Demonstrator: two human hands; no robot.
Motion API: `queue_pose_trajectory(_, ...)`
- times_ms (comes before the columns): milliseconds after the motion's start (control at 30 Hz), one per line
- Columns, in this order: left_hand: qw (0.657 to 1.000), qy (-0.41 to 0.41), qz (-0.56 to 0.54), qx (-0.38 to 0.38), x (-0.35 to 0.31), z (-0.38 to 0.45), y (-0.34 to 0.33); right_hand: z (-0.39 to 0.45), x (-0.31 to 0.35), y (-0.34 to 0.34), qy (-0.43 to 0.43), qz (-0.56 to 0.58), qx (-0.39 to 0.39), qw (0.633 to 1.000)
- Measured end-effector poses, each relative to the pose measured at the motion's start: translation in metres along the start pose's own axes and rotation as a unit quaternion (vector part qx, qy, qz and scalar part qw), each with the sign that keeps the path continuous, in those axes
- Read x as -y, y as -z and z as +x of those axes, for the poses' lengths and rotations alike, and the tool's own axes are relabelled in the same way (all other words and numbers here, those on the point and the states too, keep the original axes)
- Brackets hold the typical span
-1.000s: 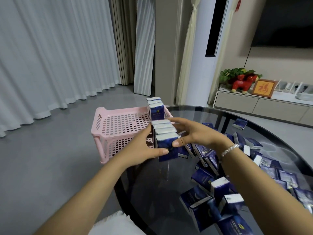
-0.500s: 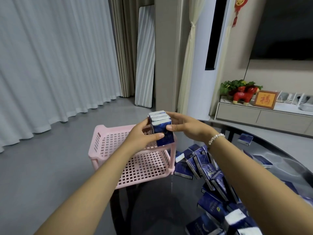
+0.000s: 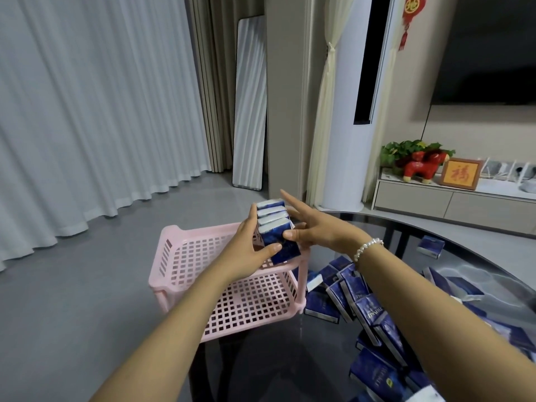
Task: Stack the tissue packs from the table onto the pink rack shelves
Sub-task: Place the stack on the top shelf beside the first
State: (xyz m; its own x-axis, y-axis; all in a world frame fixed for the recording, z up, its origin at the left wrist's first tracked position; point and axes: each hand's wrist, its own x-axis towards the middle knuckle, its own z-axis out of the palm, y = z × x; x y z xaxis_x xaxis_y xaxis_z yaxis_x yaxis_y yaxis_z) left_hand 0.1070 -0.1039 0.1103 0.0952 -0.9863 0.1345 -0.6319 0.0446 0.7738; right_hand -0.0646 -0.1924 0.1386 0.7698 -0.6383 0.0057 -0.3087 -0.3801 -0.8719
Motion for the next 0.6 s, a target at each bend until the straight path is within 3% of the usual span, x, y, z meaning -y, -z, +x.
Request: queue_pose_trajectory(600, 0.991, -0.041, 0.127, -0.001, -0.001, 0.001, -0.006, 0.002, -0.01, 0.0, 0.0, -0.027, -0.019, 0.999)
